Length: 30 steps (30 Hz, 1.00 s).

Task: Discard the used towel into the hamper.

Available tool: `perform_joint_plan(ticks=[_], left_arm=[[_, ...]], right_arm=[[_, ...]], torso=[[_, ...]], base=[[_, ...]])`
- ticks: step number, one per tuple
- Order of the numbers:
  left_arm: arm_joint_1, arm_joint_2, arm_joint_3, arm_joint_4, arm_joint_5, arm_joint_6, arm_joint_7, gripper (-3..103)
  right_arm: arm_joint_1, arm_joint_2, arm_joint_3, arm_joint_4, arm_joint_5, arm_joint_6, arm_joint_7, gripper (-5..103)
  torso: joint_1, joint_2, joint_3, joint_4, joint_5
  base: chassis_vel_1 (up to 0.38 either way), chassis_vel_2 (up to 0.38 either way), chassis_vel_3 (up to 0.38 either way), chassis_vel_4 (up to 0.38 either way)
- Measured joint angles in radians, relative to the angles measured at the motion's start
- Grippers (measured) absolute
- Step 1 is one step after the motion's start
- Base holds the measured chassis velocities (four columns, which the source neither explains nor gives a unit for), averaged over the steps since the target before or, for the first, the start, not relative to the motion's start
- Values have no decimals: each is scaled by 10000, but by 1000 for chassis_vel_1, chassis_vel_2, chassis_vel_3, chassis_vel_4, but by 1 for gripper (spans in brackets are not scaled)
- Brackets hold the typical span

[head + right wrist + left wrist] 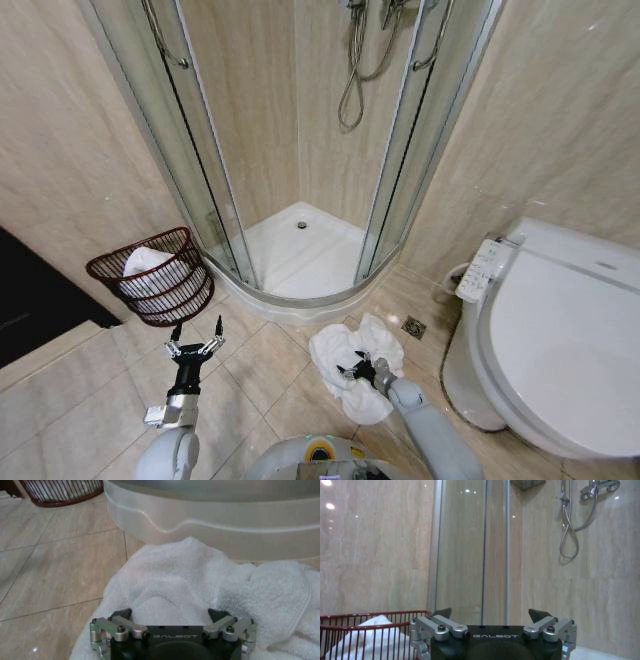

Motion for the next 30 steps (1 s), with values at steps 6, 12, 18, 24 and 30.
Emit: perform_joint_plan(ticks=[6,12,18,24,30], left_arm=[[-7,-68,21,23,127,23,0,100],[-5,-163,44,39,252,30,0,100],[3,-237,38,14,301,35,0,100],[-4,-353,78,3,420,35,-1,100],[23,-358,111,-73,472,45,-1,100]], right_arm=[[101,55,76,-307,-59,76,-279,100],[318,108,180,-852,-209,156,-452,102],[357,103,186,-995,-152,271,-257,84],[300,98,186,-989,-146,457,-221,73],[195,8,207,-922,-148,625,-340,57]], torso=[[0,0,0,0,0],[0,0,0,0,0],[0,1,0,0,0],[0,1,0,0,0],[0,1,0,0,1]], base=[[0,0,0,0],[0,0,0,0],[0,0,0,0],[0,0,0,0],[0,0,0,0]])
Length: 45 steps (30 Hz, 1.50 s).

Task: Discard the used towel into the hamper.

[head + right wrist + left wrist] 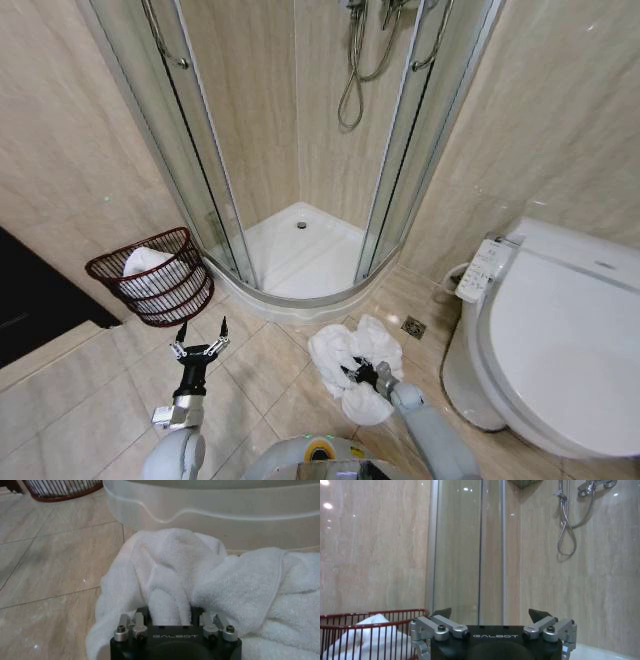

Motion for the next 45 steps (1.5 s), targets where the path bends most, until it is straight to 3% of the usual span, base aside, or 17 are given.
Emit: perform_joint_plan(ticks=[1,3,4,6,18,26,29,35,45], left_arm=[[7,16,0,-37,0,21,0,100],[4,20,-2,-59,-1,30,-1,100],[1,23,-2,-80,-2,40,-1,100],[1,23,-2,-90,-2,42,-1,100],[9,29,32,-178,-29,47,-1,100],[23,54,51,-243,-54,41,-1,100],[22,72,93,-257,-62,2,0,100],[40,138,124,-262,-84,-46,1,100],[61,215,150,-415,-261,-104,17,100]], right_arm=[[-22,-44,0,14,5,40,-33,49],[-33,-59,9,15,10,63,-40,49],[-41,-62,20,14,25,91,-40,41],[-46,-63,23,13,35,111,-40,41],[-299,-122,-16,375,222,402,433,9],[-590,-81,-39,963,560,735,1386,8],[-935,-23,-19,1432,830,1054,2139,8],[-1396,-94,-5,2084,870,1216,2443,8],[-2715,-244,245,4832,1026,1206,3410,8]], torso=[[0,0,0,0,0],[0,0,0,0,0],[0,0,0,0,0],[0,0,0,0,1],[0,0,0,0,0],[0,0,0,0,1],[0,0,1,1,0],[0,-1,0,0,-1],[0,0,0,-1,-1]], base=[[0,0,0,0],[0,0,0,0],[0,0,0,0],[0,0,0,0],[0,0,0,0],[0,0,0,0],[0,0,0,0],[0,0,0,0],[0,0,0,0]])
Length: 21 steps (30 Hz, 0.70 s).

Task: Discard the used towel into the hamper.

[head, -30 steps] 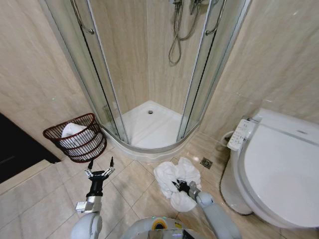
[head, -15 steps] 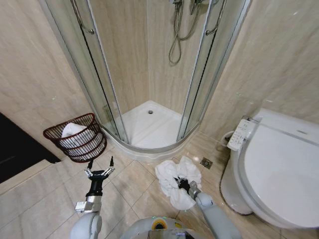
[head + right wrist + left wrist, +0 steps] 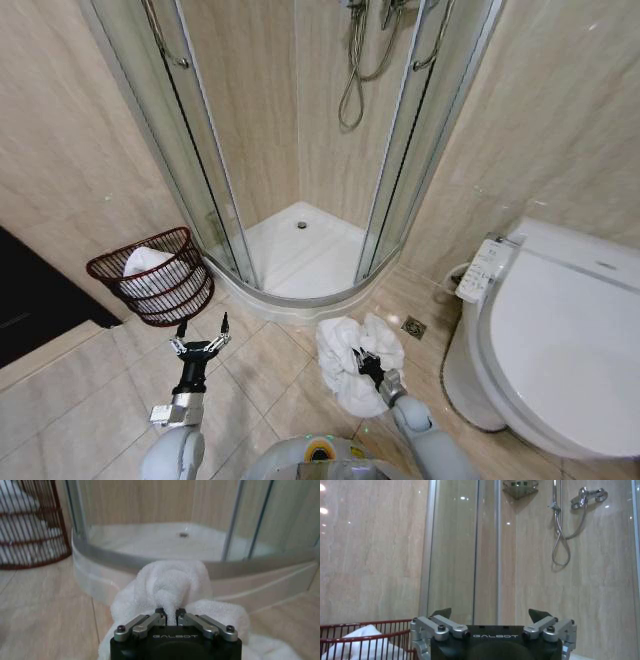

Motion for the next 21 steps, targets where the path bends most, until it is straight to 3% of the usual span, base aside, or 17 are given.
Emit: perform_joint_plan(ticks=[8,21], left_arm=[[12,107,-34,-217,-113,45,9,100],[46,291,-60,-273,-315,46,11,100]], right_arm=[[-807,-98,299,2240,55,-304,289,8],[-1668,540,1506,5657,-246,-964,264,8]], torso=[[0,0,0,1,0],[0,0,0,0,-1]], base=[[0,0,0,0],[0,0,0,0]])
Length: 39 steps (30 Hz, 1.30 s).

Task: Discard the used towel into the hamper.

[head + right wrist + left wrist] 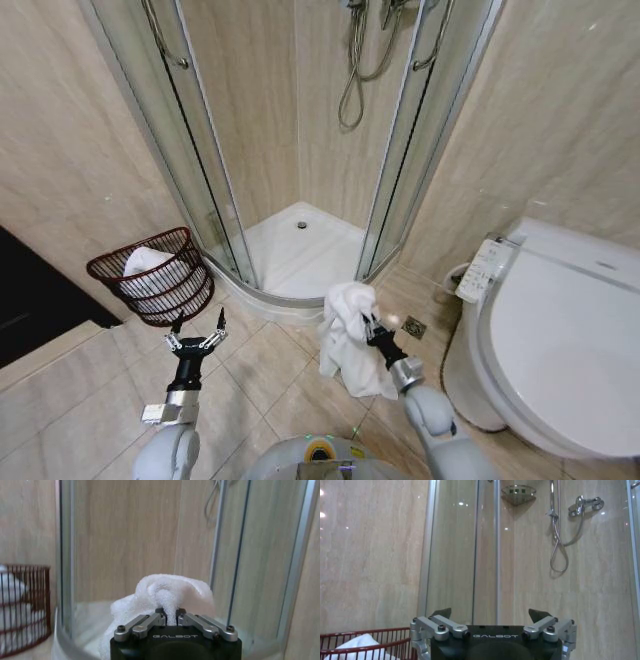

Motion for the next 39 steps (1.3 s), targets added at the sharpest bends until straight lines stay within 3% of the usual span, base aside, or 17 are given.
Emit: perform_joint_plan(ticks=[13,23,39], left_arm=[[26,95,2,-54,-146,-2,6,100],[80,25,34,-162,-148,-11,9,100],[191,14,-3,-267,-89,157,-15,100]], right_arm=[[-139,516,251,2525,-256,-930,78,8],[163,109,333,4244,-41,-1929,1014,8],[-157,94,580,4310,9,-2026,1200,8]], torso=[[0,0,0,0,1],[0,0,0,0,0],[0,0,0,0,1]], base=[[0,0,0,0],[0,0,0,0],[0,0,0,0]])
